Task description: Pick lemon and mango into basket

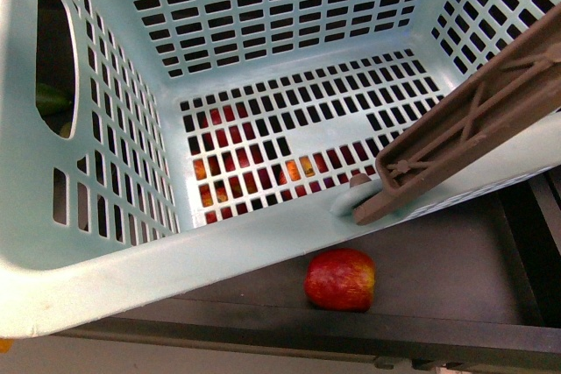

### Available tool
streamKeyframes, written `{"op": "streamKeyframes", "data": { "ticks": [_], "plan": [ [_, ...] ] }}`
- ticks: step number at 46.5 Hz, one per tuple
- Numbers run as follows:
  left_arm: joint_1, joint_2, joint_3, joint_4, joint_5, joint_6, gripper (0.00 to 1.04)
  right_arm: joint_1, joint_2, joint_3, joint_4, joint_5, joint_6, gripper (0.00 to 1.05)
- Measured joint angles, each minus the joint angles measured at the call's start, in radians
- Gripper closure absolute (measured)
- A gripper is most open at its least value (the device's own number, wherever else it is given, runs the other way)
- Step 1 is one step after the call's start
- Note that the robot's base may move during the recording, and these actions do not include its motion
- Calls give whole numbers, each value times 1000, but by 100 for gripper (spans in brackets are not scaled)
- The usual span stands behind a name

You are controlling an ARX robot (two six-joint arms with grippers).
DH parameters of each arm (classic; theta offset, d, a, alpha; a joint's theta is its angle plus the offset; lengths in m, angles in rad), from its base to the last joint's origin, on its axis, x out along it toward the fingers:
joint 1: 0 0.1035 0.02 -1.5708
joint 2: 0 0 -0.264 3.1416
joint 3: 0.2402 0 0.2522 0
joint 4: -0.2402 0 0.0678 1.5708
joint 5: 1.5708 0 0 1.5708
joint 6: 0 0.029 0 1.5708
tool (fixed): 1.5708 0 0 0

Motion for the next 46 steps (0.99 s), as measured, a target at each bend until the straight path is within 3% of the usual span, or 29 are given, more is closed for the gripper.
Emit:
{"op": "streamKeyframes", "data": {
  "ticks": [30,36,41,44,46],
  "plan": [
    [0,0,0,0,0,0,98,40,461,831,-378,-5,105,9],
    [0,0,0,0,0,0,98,40,506,903,-409,-2,122,9],
    [0,0,0,0,0,0,98,40,513,916,-416,-2,129,13],
    [0,0,0,0,0,0,98,40,514,923,-417,-2,134,26],
    [0,0,0,0,0,0,98,40,514,923,-417,-2,134,26]
  ]
}}
